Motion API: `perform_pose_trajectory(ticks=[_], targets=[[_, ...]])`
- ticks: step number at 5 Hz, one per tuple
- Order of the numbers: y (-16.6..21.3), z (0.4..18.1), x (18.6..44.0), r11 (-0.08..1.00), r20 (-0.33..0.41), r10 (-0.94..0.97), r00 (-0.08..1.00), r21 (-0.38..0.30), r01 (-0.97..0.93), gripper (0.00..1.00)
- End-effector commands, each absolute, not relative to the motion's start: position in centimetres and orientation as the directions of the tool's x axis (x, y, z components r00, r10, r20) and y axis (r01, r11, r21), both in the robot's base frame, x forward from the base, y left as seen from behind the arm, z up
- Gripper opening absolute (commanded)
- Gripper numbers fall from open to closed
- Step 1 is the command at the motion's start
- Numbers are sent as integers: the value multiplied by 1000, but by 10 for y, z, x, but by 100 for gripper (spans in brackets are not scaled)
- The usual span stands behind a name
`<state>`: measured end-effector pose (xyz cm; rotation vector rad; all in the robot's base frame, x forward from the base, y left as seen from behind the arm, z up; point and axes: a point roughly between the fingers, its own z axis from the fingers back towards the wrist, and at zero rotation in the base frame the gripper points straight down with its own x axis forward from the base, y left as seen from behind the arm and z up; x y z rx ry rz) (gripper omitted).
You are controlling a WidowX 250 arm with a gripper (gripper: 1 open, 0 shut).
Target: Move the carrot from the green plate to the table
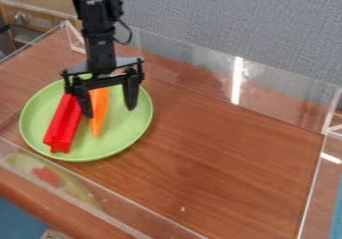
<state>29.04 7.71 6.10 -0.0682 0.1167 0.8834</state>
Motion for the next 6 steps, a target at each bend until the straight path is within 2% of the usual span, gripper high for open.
perform_pose_trajectory(ticks=[1,2,3,4,6], targets=[[77,69,296,617,-90,782,617,-30,-787,100],[73,61,289,590,-85,803,590,-23,-807,0],[77,60,288,620,-79,781,620,-18,-784,0],[76,78,289,689,-55,723,689,-22,-724,0],[31,126,311,825,-3,564,825,-40,-564,0]])
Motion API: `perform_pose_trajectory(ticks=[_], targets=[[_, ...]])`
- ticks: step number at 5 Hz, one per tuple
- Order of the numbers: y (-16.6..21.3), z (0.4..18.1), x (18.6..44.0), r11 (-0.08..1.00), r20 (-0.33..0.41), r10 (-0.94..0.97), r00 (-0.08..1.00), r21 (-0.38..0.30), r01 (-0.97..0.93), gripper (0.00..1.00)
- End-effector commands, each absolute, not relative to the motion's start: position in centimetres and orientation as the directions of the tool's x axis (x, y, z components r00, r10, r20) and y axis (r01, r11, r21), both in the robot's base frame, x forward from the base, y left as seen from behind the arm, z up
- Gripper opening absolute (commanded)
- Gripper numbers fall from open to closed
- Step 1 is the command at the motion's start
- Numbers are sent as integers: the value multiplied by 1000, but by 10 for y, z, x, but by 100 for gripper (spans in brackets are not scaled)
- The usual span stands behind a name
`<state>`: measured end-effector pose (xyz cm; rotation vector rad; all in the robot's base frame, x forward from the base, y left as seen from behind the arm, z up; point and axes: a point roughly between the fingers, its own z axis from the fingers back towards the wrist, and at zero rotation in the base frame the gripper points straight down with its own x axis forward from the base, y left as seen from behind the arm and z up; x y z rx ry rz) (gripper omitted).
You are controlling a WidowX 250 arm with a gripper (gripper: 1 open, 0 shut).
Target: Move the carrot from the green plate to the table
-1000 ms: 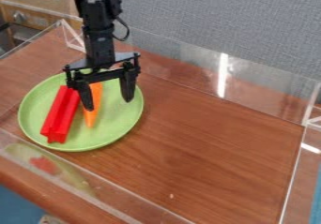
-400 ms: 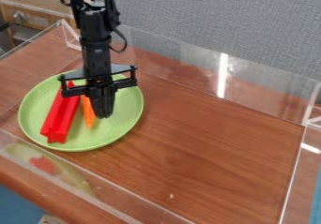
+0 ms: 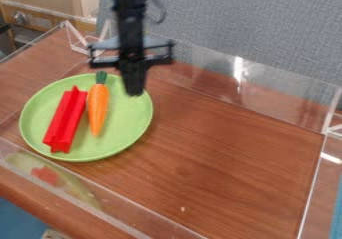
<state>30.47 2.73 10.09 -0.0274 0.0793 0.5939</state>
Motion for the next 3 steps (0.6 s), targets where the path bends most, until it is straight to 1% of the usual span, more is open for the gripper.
perform_pose_trajectory(ticks=[1,2,3], targets=[[2,134,311,902,-2,431,902,-27,-431,0],[27,130,288,900,-5,436,900,-12,-436,100],[58,124,268,894,-12,448,894,10,-447,100]])
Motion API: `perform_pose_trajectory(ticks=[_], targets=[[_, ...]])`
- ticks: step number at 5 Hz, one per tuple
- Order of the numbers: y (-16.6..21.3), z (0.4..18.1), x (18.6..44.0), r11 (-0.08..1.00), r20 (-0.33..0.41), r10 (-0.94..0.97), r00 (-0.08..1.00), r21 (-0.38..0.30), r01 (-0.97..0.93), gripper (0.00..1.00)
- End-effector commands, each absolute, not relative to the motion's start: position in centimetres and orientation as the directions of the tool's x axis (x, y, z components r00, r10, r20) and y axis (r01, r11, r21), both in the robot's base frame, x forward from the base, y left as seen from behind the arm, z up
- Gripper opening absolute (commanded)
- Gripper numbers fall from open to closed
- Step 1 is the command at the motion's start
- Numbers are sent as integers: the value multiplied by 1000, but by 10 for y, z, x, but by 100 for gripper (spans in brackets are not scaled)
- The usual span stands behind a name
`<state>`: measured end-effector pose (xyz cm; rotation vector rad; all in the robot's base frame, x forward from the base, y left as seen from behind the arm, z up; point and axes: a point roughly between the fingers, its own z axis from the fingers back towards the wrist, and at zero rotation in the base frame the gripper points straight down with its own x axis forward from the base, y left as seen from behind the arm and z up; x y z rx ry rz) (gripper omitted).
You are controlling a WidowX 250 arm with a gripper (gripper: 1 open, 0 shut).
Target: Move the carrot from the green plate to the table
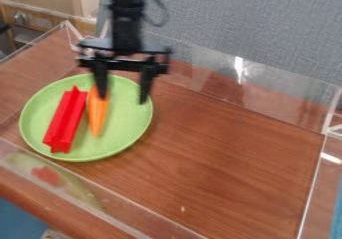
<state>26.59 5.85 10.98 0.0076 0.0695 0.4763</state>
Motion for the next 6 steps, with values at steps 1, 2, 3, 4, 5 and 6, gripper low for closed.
perform_pose_trajectory(ticks=[1,2,3,4,5,6], targets=[[85,111,240,899,-2,437,899,18,-437,100],[96,91,223,900,-4,434,901,30,-434,100],[94,80,231,920,-13,389,921,43,-389,0],[88,86,241,942,-5,332,943,44,-332,0],[70,113,257,970,36,239,970,42,-241,0],[39,127,277,978,59,205,977,35,-207,0]])
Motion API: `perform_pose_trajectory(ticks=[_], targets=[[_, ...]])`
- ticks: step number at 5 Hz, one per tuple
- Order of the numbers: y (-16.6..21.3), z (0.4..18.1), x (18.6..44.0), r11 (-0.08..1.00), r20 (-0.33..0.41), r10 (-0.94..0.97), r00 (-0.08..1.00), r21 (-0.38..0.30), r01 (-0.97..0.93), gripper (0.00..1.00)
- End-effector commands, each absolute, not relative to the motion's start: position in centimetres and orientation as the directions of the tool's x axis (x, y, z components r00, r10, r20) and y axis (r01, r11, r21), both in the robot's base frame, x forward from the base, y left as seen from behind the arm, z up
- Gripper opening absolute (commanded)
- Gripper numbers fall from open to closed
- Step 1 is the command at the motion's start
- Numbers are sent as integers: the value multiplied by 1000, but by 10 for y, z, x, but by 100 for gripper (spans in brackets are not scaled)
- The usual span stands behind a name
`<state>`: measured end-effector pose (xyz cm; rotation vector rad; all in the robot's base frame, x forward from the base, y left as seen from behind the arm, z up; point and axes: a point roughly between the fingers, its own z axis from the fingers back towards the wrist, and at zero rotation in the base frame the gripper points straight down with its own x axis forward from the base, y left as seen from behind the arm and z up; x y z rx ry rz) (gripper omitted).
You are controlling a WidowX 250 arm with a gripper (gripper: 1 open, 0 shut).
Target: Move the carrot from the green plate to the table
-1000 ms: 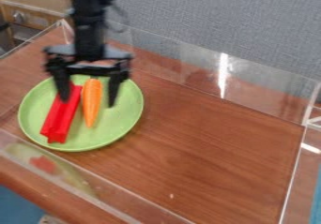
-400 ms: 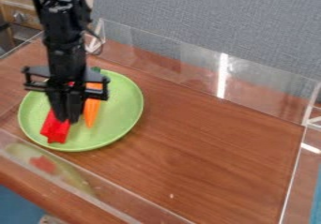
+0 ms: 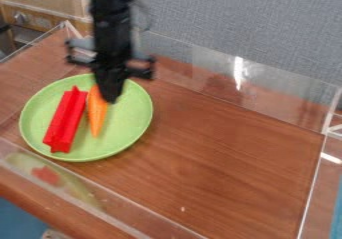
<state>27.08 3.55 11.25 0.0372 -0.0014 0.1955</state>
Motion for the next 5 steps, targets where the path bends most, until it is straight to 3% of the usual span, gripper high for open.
perform_pose_trajectory(ticks=[1,2,3,4,5], targets=[[-1,126,294,986,57,164,985,29,-166,0],[21,125,278,985,41,163,986,44,-165,100],[50,127,263,981,33,180,983,60,-182,0],[76,113,242,986,21,144,989,77,-145,100],[34,107,251,997,29,5,1000,75,-7,0]])
